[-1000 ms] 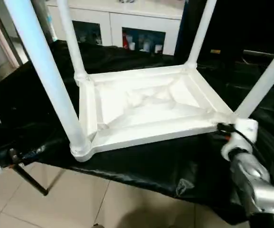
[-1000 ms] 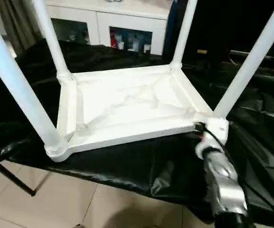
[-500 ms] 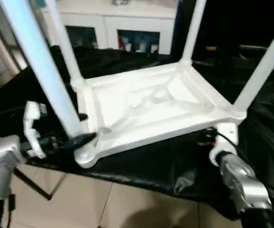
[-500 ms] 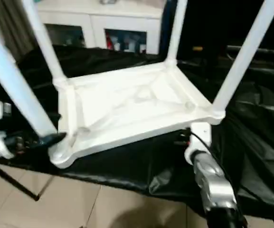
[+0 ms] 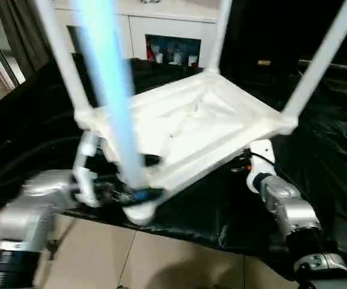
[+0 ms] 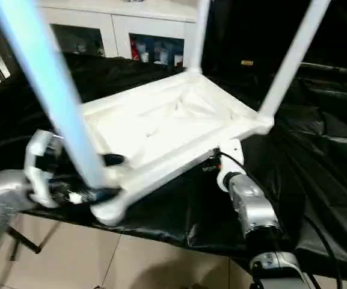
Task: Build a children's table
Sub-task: Rotate table base
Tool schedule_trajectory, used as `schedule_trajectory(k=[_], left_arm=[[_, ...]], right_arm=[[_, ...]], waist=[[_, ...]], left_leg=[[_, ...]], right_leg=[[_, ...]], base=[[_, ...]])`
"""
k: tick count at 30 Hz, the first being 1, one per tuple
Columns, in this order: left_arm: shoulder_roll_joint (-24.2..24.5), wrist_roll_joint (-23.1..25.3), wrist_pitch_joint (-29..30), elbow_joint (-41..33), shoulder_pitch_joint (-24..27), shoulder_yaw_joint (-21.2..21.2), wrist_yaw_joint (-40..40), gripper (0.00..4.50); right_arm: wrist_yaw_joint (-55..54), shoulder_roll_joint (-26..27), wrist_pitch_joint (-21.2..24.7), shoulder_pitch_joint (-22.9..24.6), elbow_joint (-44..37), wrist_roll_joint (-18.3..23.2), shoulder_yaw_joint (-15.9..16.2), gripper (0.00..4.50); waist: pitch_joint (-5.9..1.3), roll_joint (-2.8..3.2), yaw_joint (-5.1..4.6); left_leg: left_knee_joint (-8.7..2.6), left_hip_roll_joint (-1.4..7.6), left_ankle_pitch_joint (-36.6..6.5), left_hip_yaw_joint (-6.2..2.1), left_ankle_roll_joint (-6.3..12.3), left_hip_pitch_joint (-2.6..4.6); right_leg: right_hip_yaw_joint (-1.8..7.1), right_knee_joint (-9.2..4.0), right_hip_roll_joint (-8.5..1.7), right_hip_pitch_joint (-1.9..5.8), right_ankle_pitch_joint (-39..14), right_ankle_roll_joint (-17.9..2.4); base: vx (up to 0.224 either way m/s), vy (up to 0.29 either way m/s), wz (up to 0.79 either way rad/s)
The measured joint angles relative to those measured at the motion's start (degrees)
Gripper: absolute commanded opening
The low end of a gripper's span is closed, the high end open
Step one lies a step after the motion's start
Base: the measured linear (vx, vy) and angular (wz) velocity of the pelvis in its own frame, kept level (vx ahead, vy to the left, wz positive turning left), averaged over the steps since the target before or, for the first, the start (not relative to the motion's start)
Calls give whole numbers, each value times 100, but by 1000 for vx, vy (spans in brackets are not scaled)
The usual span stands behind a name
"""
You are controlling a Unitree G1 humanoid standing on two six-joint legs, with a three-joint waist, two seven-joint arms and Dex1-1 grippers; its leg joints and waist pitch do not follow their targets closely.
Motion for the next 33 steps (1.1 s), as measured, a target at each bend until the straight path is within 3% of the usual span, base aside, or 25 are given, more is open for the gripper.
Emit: schedule_trajectory(k=[4,11,15,25,29,33], left_arm=[[-507,71,-66,53,-304,-487,19,450],[-1360,735,-808,863,-1017,-1250,134,450],[-1551,1095,-1207,1321,-1220,-1415,382,450],[-1829,2460,-2550,3024,-1899,-1588,2113,450],[-1937,2433,-2759,3315,-1896,-1404,2105,450],[-1810,1791,-2486,2869,-1732,-1246,1295,450]], right_arm=[[131,158,-113,-154,206,-30,97,10],[233,348,-333,-413,542,-185,237,10],[246,424,-417,-428,576,-192,256,10],[762,326,-558,-402,665,-112,232,10],[933,229,-548,-253,490,-14,229,10],[1175,-180,-416,-38,-235,104,137,10]], waist=[[7,-23,-85],[7,-24,-216],[3,-17,-215],[-2,10,-174],[16,50,-131],[22,77,-47]], left_leg=[[5,2,0,1,0,6],[2,6,0,-8,0,-14],[1,7,-1,-8,1,-17],[21,5,-1,-9,1,15],[22,5,0,-20,1,9],[22,5,0,-20,1,4]], right_leg=[[0,-1,0,-4,4,7],[-3,0,8,-8,17,-10],[-4,-5,9,-10,17,-10],[-4,-6,6,2,46,-29],[-16,-9,4,-6,50,-12],[-15,-10,2,-8,58,-18]], base=[[0,0,0],[0,0,0],[0,0,0],[0,0,0],[0,0,0],[0,0,0]])
